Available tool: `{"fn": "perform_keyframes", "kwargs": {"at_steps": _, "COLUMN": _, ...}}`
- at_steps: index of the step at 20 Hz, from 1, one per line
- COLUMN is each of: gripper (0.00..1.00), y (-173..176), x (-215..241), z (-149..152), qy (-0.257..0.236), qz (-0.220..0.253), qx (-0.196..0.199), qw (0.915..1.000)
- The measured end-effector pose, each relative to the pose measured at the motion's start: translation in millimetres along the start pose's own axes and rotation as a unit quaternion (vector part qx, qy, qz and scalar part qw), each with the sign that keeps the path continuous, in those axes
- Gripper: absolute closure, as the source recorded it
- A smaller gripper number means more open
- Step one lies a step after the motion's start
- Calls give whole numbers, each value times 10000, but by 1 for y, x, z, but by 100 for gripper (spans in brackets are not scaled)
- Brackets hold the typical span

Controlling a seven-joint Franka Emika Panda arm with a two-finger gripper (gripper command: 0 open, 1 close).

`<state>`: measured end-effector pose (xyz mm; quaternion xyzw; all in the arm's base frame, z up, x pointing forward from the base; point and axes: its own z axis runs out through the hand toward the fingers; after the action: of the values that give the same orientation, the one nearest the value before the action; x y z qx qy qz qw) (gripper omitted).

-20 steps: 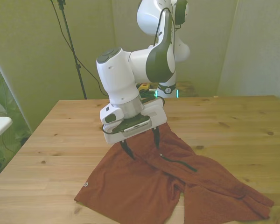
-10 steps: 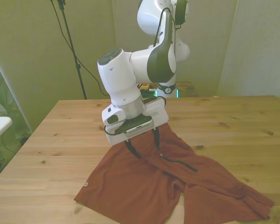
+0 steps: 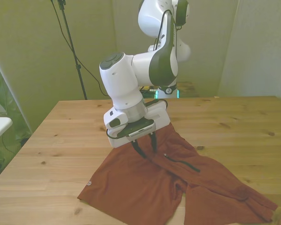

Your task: Unfold the shorts

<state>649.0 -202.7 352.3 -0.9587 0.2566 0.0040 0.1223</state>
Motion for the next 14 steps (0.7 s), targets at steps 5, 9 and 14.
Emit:
{"fn": "perform_keyframes", "kwargs": {"at_steps": 5, "gripper": 100, "y": -3, "x": 0, "z": -1, "qy": 1, "qz": -22, "qx": 11, "qw": 10000}}
{"fn": "perform_keyframes", "kwargs": {"at_steps": 9, "gripper": 100, "y": -9, "x": -4, "z": -10, "qy": 47, "qz": -72, "qx": 37, "qw": 10000}}
{"fn": "perform_keyframes", "kwargs": {"at_steps": 14, "gripper": 100, "y": -36, "x": -36, "z": -36, "qy": 61, "qz": -293, "qx": 116, "qw": 9995}}
